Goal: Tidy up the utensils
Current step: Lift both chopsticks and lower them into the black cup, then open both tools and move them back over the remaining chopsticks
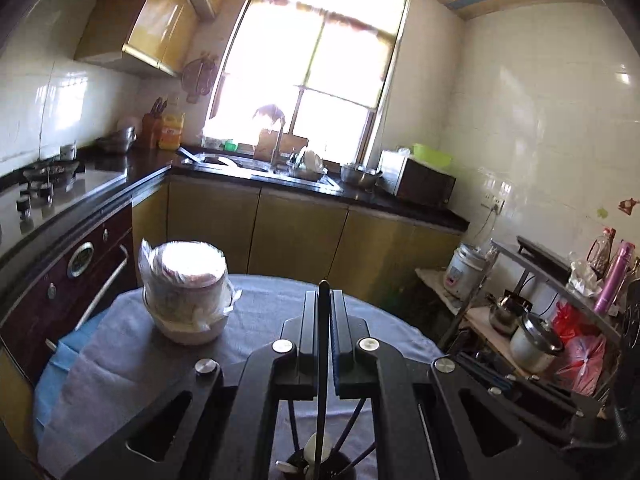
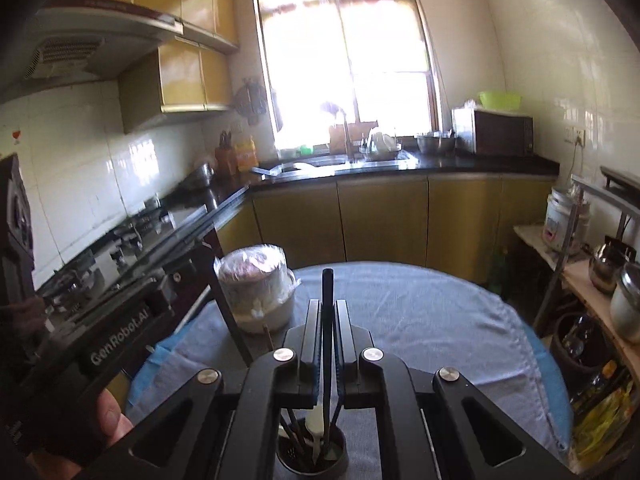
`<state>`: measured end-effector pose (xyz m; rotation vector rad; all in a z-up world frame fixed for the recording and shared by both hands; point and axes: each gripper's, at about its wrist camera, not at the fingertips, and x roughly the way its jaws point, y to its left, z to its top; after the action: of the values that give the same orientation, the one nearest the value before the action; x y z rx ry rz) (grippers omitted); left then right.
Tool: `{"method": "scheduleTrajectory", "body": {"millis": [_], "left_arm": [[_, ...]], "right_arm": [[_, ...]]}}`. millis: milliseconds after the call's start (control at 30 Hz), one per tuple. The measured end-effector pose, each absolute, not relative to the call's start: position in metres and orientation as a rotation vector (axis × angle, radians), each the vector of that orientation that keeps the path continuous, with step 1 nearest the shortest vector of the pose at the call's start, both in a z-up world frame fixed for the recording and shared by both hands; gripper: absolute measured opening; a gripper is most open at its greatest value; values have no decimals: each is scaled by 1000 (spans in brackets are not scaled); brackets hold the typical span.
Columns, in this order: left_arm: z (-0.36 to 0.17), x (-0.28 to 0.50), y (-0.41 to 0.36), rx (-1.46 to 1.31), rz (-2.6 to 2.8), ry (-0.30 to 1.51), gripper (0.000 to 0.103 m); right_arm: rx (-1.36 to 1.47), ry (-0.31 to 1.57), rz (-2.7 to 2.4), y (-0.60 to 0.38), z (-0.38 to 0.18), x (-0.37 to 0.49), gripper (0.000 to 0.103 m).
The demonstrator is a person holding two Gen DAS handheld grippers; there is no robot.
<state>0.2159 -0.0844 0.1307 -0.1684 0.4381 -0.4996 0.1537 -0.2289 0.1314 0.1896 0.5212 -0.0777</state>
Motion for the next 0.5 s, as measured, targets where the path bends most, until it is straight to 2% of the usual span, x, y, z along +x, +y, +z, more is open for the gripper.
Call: {"method": "scheduleTrajectory", "body": {"millis": [200,500], "left_arm": [[109,215,-83,-156,-493,477,5],[101,195,-67,-87,-510,530,7]], "right_arm": [[208,601,-65,-233,93,153,6],[324,680,-29,-252,72,136,7]]}}
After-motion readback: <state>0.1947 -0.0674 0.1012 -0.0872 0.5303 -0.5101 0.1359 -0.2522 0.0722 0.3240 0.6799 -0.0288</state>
